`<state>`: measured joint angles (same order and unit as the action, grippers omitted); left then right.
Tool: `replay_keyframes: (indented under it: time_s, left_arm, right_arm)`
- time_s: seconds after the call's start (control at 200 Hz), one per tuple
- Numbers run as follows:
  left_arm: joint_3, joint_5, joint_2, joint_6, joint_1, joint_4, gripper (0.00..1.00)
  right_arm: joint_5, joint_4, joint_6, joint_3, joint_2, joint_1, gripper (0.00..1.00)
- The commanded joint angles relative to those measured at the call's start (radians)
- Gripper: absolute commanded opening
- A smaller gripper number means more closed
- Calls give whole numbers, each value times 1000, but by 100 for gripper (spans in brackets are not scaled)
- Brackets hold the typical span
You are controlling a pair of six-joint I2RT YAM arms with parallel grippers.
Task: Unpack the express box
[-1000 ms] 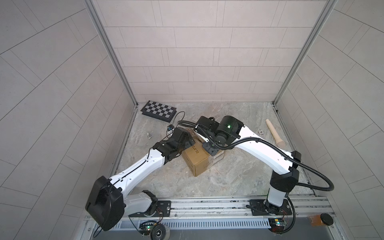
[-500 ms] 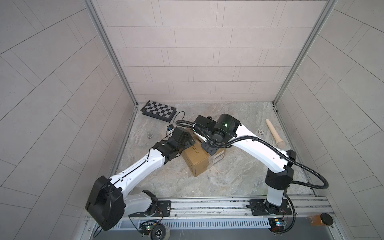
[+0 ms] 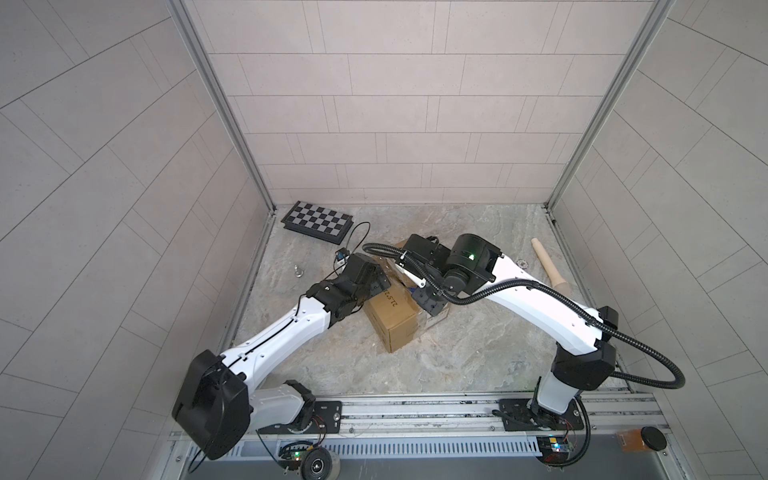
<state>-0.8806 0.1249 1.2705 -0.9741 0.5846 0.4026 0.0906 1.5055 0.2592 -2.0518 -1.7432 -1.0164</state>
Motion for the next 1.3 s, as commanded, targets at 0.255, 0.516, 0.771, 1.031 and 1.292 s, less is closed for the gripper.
replay_keyframes:
  time_s: [0.255,0.516,0.771,1.031,1.292]
  left_arm:
    - [80,52,85,34,-25,235,98]
    - [55,24,-58,66,-32,241,99]
    - [-86,-6,-270,252,-75,314,100]
    - [-155,-99,-212,385,-115,332,100]
    - [-79,-116,-131,415,-111,295,99]
  right_arm:
    - [-177,181,-29,-141,-138,-39,0]
    - [-181,193,-62,-36,-50,-37,0]
    - [-252,140,-166,-54,-48,-24,0]
    - [-186,119,-206,-54,-55,-22,0]
    - [-100,136,-197,-54,-51,-29,0]
